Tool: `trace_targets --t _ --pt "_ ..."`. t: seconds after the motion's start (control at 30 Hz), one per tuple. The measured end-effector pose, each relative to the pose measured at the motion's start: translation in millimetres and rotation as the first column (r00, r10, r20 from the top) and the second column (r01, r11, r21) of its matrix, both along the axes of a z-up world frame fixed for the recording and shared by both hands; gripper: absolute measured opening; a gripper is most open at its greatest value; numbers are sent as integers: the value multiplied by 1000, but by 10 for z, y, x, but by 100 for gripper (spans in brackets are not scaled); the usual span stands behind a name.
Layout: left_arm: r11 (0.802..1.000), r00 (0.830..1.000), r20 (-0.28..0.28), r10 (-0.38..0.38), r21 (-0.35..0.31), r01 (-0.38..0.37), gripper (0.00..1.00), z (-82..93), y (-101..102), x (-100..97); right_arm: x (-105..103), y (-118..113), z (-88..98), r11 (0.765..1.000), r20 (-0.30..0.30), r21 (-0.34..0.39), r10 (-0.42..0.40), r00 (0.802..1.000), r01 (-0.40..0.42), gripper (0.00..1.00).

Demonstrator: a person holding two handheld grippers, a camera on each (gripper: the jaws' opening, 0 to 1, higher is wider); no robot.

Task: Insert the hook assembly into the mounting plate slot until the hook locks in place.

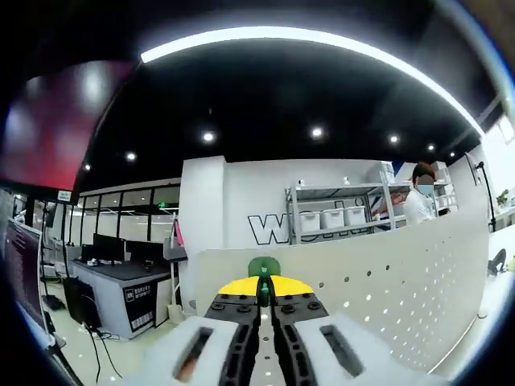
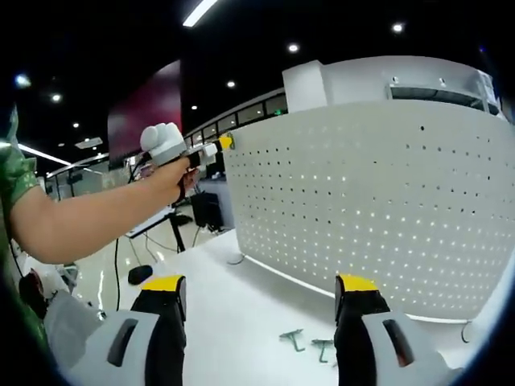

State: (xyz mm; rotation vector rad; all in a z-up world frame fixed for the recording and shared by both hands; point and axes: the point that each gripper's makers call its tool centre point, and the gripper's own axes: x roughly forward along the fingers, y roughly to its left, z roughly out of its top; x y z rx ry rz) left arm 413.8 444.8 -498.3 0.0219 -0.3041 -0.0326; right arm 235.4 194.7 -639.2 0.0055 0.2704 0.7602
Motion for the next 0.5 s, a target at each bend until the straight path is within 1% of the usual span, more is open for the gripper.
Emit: trace_targets --t 0.17,0.5 --pt "1000 1000 9 3 9 -3 4 14 15 42 -4 4 -10 1000 -2 -4 2 1000 -2 76" --pt "1000 1000 13 -3 1 3 3 -8 25 80 9 -44 -22 1000 -4 -11 -10 1000 10 75"
